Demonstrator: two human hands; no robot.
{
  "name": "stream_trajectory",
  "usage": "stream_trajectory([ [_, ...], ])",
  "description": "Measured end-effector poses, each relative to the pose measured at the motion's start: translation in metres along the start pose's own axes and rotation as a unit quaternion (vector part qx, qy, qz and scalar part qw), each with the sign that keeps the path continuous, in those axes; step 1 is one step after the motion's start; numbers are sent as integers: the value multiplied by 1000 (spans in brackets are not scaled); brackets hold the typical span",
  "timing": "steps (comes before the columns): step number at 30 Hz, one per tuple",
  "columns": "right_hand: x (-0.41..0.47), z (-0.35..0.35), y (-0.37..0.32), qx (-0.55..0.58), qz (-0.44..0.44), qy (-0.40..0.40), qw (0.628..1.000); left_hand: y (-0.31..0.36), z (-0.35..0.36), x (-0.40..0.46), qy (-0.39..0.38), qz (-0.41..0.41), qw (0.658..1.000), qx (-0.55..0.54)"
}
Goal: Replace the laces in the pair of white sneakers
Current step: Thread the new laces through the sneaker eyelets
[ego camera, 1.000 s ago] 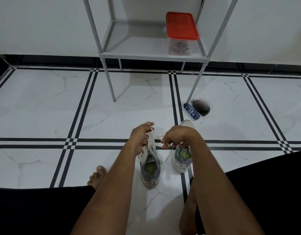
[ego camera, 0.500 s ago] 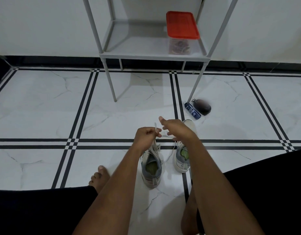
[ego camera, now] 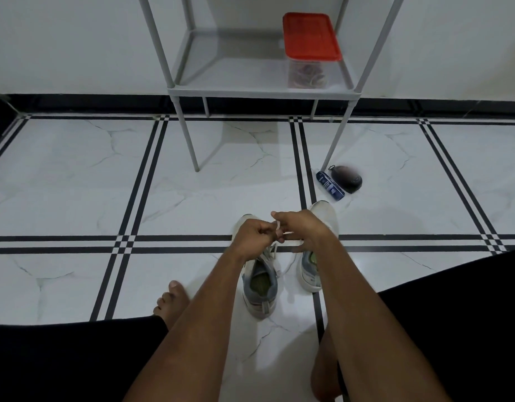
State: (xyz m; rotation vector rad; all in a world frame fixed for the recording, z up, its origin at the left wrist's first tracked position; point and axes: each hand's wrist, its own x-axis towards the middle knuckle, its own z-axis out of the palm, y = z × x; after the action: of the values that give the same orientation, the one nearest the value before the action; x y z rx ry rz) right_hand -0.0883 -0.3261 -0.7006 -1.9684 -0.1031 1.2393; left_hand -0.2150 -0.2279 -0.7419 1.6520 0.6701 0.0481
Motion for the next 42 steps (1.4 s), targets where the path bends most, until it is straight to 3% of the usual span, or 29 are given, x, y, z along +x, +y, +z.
stream_trajectory([
  [9,8,-2,-3,179,-115,17,977,-13,-10,-4,-48,-78,996,14],
  [12,10,-1,-2,191,-129,51,972,-16,-15,-7,35,-95,995,11],
  [14,13,0,0,160,-139,80,974,-26,-21,-8,139,-122,982,27],
  [16,17,0,6,109,-149,95,978,-37,-29,-13,174,-167,968,75],
  [21,27,10,24,-100,-203,95,969,-55,-28,-30,37,-243,968,41],
  [26,28,34,41,-180,-223,74,955,-66,-15,-41,65,-137,979,135],
  [33,32,54,68,-273,-219,39,936,-79,11,-48,143,-5,918,369],
  [38,33,54,69,-283,-234,34,929,-83,19,-47,135,-19,866,481],
  [42,36,57,64,-329,-230,29,915,-82,24,-48,123,-33,868,481],
])
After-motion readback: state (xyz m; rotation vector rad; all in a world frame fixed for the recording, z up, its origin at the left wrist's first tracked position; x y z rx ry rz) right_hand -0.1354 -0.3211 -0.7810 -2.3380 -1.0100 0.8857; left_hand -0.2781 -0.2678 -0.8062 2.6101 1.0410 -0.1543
